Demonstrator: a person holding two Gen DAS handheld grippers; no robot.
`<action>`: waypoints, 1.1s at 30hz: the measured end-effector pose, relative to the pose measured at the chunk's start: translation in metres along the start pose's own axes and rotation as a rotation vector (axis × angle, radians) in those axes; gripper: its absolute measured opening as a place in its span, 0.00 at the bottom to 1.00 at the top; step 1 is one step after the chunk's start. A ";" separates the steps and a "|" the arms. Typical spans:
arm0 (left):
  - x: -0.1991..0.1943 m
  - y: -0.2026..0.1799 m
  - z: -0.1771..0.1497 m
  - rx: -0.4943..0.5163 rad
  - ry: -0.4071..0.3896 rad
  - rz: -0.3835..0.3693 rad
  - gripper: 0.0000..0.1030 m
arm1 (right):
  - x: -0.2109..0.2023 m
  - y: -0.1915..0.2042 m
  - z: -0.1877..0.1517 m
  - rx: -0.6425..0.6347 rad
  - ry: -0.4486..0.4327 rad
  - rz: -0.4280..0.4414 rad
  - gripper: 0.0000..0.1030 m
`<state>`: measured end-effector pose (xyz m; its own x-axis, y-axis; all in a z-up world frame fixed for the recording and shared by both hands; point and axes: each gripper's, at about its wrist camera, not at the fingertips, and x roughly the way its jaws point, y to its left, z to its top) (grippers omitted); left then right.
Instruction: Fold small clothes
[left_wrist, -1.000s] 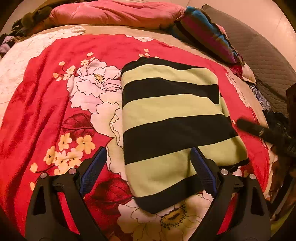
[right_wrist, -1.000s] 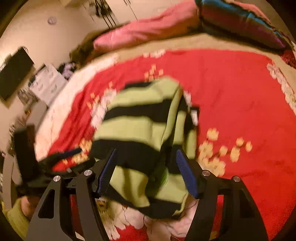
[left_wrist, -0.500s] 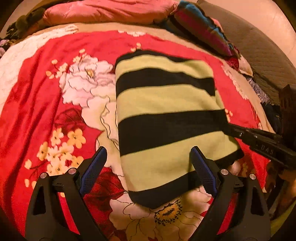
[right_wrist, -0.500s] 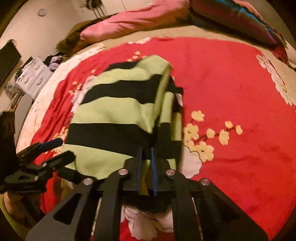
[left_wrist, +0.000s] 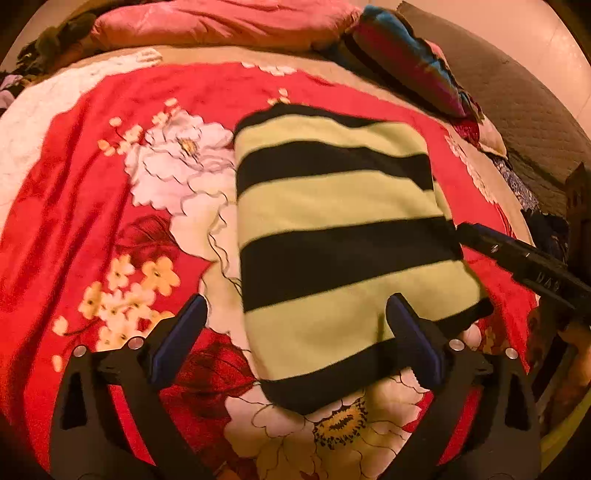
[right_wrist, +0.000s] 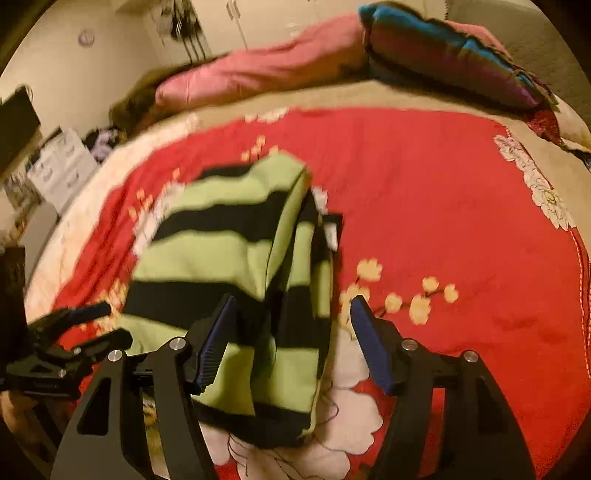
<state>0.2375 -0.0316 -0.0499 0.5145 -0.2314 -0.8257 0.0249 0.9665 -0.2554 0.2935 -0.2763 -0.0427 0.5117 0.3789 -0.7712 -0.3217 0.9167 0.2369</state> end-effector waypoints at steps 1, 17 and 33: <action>-0.002 0.001 0.001 0.000 -0.004 0.003 0.88 | -0.002 -0.003 0.001 0.013 -0.016 0.005 0.65; 0.007 0.011 0.012 -0.011 -0.006 0.078 0.91 | 0.021 -0.014 0.013 0.098 0.001 0.051 0.81; 0.036 0.021 0.013 -0.050 0.018 0.048 0.91 | 0.072 -0.033 0.008 0.224 0.145 0.191 0.89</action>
<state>0.2680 -0.0179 -0.0788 0.4984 -0.1877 -0.8464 -0.0424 0.9698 -0.2401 0.3468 -0.2780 -0.1014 0.3348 0.5392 -0.7728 -0.2089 0.8422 0.4971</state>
